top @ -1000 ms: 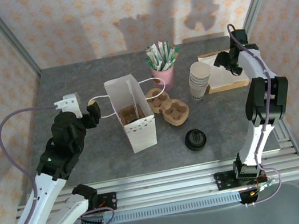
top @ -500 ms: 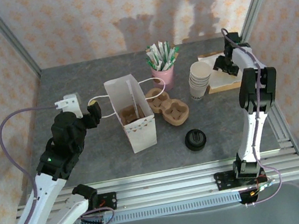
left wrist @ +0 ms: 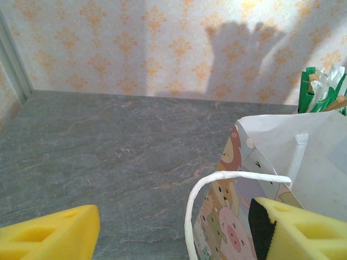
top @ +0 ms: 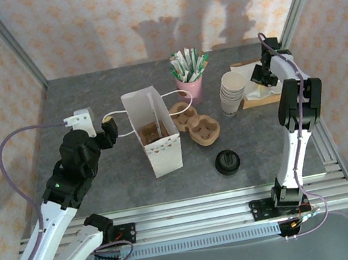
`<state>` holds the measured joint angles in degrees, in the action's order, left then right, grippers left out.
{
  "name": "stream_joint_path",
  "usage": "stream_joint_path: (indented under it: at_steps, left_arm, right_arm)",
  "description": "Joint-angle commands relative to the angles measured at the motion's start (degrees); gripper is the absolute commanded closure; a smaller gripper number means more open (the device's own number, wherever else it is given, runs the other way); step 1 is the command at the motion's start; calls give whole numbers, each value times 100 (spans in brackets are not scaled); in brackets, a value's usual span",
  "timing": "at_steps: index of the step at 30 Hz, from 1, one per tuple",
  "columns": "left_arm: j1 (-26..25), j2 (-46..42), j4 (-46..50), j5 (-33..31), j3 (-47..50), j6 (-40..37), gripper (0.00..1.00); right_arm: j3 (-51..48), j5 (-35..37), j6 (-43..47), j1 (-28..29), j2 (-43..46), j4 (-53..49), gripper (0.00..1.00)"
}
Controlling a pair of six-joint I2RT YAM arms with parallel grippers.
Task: Pack the takeout coffee
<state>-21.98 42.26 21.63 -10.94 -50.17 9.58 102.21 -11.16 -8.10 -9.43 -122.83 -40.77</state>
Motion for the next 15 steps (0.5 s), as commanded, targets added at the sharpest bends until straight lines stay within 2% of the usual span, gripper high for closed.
stream_joint_path:
  at_steps: [1,10,13,15]
  left_arm:
    - [36,-78,44,17,-131,86,26]
    - [36,-78,43,-35,-127,122,26]
    - [36,-62,17,-38,-117,123,27]
    - [44,-38,29,-55,-116,122,27]
  right_arm:
    - [-14,-99,-144,-24,868,29,100]
    - [-787,-9,-493,38,3013,452,100]
    - [-876,-59,-418,413,3729,440,100]
    - [-865,-83,-361,903,4157,405,100]
